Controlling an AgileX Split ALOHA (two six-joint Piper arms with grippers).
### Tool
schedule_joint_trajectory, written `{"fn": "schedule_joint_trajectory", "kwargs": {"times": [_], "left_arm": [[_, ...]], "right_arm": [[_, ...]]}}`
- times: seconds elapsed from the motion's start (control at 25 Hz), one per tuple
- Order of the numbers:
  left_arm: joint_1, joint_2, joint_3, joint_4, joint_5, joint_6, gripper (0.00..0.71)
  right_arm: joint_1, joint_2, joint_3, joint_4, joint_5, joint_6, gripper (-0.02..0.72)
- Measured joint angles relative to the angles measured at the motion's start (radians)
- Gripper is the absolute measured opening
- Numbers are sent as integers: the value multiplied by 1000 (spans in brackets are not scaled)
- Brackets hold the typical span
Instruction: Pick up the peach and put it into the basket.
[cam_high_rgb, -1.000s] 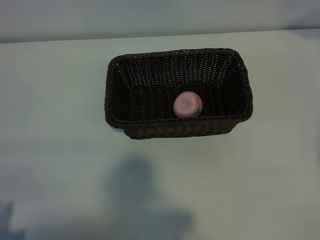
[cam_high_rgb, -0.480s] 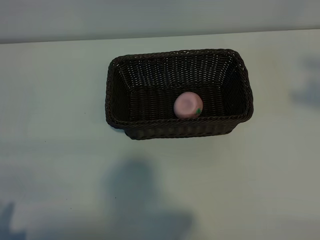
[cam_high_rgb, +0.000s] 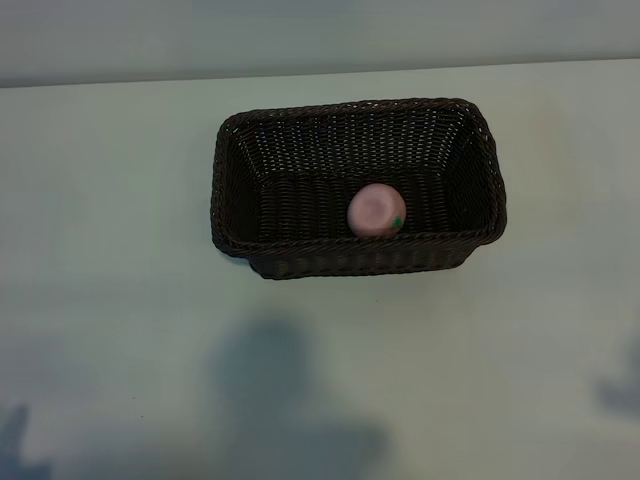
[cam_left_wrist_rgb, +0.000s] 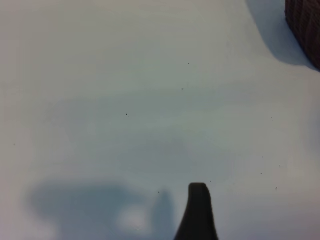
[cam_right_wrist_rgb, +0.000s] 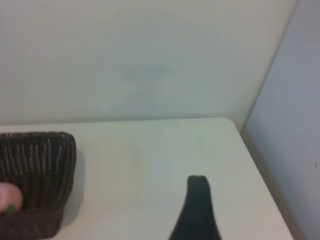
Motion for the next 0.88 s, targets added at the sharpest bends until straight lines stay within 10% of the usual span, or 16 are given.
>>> {"fn": "schedule_joint_trajectory", "kwargs": {"times": [0.88], "left_arm": [[0,0,0,0,0,0,592]], "right_arm": [[0,-127,419,15,1,-22,527]]}}
